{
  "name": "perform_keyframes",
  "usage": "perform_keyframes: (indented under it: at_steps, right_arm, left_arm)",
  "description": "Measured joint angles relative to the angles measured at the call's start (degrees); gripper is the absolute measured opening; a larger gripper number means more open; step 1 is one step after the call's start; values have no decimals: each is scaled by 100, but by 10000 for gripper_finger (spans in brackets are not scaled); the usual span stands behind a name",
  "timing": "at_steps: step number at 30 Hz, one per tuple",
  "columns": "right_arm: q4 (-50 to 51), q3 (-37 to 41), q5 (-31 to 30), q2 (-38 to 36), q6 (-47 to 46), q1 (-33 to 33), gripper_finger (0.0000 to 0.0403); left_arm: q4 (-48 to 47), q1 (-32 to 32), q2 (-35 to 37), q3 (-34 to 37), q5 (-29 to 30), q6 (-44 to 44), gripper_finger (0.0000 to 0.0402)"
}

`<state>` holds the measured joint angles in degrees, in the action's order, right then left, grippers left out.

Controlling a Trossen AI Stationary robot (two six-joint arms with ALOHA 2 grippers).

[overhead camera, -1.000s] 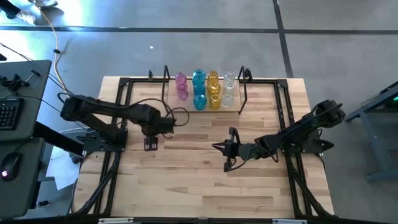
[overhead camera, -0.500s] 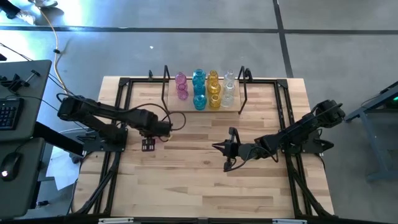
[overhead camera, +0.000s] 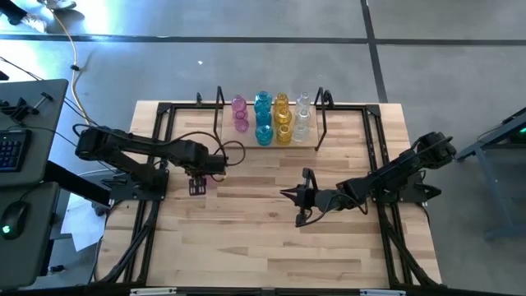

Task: Sort vases onto shelf
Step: Put the pink vase on the shelf aligned with the other pink vase

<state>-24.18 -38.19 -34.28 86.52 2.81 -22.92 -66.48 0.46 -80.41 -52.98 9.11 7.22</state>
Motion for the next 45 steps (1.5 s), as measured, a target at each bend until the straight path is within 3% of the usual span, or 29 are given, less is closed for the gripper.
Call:
perform_keyframes:
  at_steps: [5, 20, 32, 36, 45]
  right_arm:
    - [0, 0, 0, 0, 0, 0, 0]
    - [-2, 2, 0, 0, 0, 0, 0]
    - [-2, 0, 0, 0, -2, 0, 0]
    - [-2, 0, -2, 0, -2, 0, 0]
    - [-2, 1, -1, 0, -2, 0, 0]
  left_arm:
    - [20, -32, -5, 55, 174, 4, 217]
    - [-42, -401, -34, -135, -33, 302, 218]
    - [-58, -161, -32, -114, 123, 209, 221]
    - [180, -38, -29, 50, -184, 158, 221]
    - [206, 34, -15, 124, -277, 32, 171]
